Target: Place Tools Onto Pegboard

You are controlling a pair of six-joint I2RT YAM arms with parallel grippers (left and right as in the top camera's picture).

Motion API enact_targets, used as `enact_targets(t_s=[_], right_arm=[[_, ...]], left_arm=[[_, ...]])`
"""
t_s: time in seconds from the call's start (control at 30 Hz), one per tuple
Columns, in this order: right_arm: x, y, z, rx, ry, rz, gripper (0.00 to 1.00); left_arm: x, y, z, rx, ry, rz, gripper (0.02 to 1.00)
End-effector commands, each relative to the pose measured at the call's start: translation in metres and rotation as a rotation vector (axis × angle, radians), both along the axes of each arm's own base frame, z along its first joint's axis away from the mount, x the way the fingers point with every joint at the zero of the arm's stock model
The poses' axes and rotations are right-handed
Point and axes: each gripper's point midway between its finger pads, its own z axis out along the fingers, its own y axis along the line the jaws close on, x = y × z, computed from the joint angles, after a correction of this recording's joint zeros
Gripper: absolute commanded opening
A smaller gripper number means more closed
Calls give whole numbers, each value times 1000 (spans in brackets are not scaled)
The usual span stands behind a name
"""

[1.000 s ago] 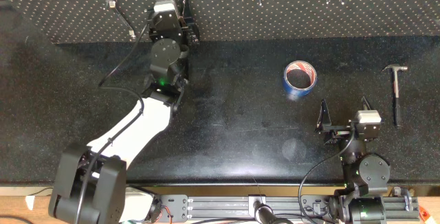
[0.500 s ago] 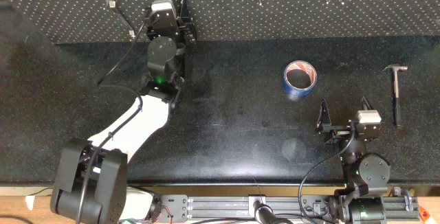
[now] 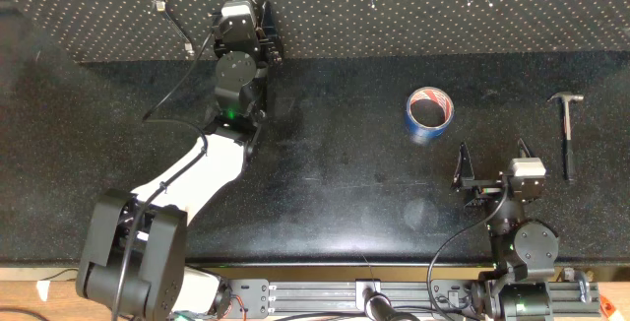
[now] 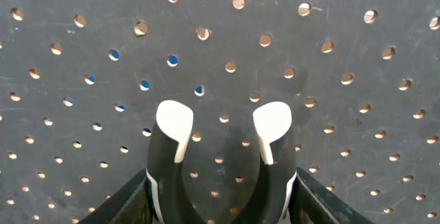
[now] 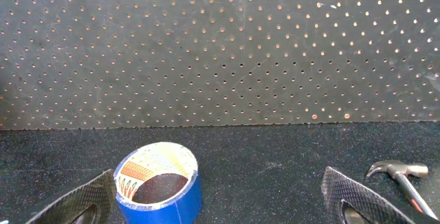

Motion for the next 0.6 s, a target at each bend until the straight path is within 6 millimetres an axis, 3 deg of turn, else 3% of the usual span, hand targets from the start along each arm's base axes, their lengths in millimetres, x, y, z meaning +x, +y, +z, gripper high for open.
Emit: enact_targets(t_s=[0.03,0.27,0.43,0.6], right_arm=[[0,-1,-2,-8,3,-7,976],[0,-1,-2,-9,3,-8,976],[0,-1,-2,-9,3,-8,974],[0,-1,-2,-9,3,-8,976]], left_arm=[[3,-1,8,-10,-26,-9,183],[3,1,8,13,-25,1,432],[3,1,10,12,-28,1,748],[3,1,11,12,-31,1,972]])
